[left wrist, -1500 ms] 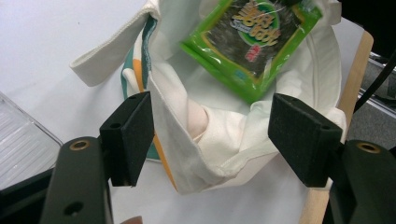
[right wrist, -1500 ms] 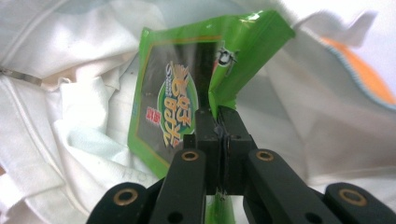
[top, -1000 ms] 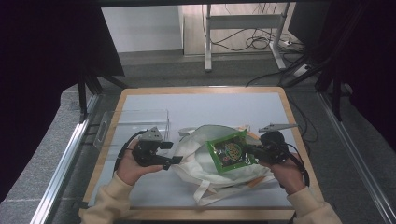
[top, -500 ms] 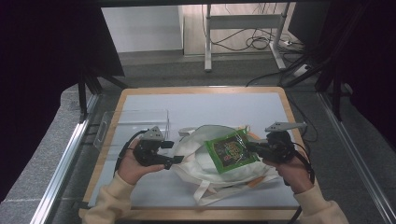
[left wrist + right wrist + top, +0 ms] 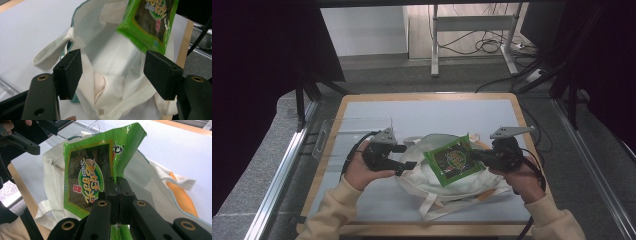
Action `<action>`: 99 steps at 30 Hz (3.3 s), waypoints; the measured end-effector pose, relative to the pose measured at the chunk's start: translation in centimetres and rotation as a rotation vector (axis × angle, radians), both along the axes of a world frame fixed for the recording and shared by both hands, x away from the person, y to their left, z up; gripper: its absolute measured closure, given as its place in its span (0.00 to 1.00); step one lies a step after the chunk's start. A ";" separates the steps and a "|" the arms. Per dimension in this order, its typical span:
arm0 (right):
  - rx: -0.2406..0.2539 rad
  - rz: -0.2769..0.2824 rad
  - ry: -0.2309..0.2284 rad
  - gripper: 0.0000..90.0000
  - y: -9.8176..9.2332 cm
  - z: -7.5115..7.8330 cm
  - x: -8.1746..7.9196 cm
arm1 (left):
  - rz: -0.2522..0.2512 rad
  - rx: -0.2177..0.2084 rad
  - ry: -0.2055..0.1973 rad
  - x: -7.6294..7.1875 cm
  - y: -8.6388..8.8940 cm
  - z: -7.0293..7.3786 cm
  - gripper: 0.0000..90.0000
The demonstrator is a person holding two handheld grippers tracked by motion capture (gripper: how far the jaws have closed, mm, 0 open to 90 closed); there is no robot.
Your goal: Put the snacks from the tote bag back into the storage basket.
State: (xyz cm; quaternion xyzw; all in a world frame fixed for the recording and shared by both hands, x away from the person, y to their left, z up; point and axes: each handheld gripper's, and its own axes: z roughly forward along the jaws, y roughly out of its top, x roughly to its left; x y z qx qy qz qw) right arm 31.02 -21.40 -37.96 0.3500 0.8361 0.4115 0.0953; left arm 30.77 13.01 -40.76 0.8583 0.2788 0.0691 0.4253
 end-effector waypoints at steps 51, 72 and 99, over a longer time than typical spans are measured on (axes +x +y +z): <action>-0.015 0.138 -0.148 0.90 2.4 0.9 0.4 | -0.185 0.097 0.043 2.0 -4.7 0.3 0.81; 0.135 0.015 -0.122 0.52 0.3 0.0 -1.1 | -0.099 -0.016 0.000 0.6 -2.4 0.3 0.81; 0.216 -0.026 -0.036 0.46 0.5 -4.8 -1.8 | -0.081 -0.053 0.002 0.3 -1.8 -0.2 0.81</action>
